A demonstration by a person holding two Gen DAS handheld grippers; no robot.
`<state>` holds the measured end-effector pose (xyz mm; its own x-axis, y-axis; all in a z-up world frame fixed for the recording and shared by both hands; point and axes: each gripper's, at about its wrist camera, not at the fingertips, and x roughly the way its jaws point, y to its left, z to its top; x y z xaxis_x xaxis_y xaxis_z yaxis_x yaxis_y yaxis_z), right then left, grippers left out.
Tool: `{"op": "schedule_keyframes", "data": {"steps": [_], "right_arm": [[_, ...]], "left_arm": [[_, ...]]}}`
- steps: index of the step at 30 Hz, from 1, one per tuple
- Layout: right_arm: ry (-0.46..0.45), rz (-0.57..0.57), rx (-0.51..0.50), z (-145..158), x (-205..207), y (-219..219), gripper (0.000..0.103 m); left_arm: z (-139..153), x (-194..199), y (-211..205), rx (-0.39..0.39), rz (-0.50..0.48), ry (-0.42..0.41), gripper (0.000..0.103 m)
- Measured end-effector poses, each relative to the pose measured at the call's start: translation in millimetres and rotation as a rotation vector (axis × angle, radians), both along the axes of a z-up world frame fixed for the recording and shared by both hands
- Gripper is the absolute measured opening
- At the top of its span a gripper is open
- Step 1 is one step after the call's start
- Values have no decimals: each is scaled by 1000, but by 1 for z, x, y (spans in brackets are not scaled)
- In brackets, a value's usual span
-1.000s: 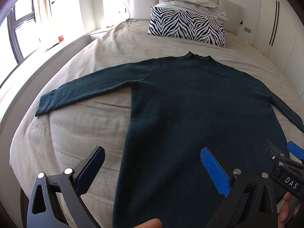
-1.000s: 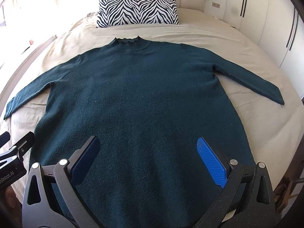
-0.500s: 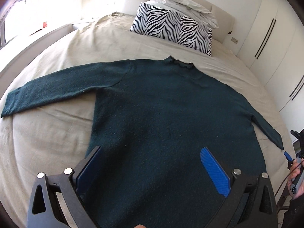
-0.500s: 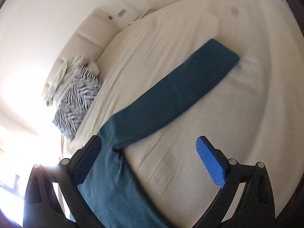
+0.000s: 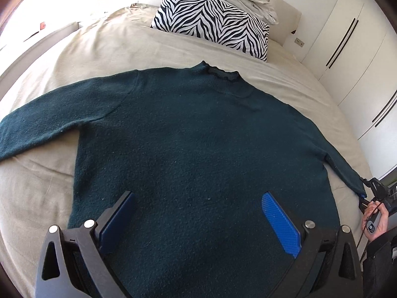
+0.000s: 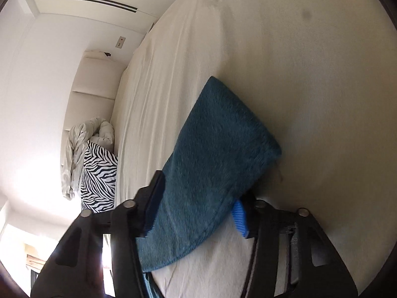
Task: Fold small clothes
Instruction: 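Carry the sleeve across the sweater body with the right tool and release, then grasp the other sleeve with the left tool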
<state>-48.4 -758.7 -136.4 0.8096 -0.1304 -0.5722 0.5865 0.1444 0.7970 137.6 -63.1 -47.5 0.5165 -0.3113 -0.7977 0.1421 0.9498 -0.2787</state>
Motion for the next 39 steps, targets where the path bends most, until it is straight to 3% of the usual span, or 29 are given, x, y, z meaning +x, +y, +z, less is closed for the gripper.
{"op": "schedule_keyframes", "data": {"steps": [4, 10, 14, 19, 23, 28, 29, 32, 34, 36, 39], "right_arm": [[61, 25, -77, 7, 17, -20, 11], [95, 139, -270, 73, 76, 20, 8], [75, 322, -427, 130, 150, 92, 8], [36, 644, -618, 166, 241, 240, 8], [51, 854, -668, 137, 284, 362, 8], [146, 965, -609, 62, 298, 436, 8], [146, 978, -580, 49, 300, 443, 9], [101, 1001, -477, 25, 281, 452, 32], [42, 975, -435, 29, 258, 444, 57], [9, 947, -419, 34, 237, 434, 63], [-4, 909, -352, 31, 216, 409, 63]], "left_arm": [[-3, 9, -1, -40, -17, -3, 103], [-6, 25, 5, -149, -29, 24, 102], [2, 31, 11, -194, -29, 1, 101], [9, 42, 30, -283, 4, -17, 101], [8, 50, 47, -355, 21, -10, 101], [-2, 56, 56, -399, 13, 32, 101], [-5, 58, 56, -414, 12, 49, 101], [-14, 64, 52, -465, 4, 89, 101], [-19, 67, 44, -487, -4, 111, 101], [-26, 73, 32, -509, -22, 144, 101], [-37, 83, 14, -529, -34, 202, 101]]}}
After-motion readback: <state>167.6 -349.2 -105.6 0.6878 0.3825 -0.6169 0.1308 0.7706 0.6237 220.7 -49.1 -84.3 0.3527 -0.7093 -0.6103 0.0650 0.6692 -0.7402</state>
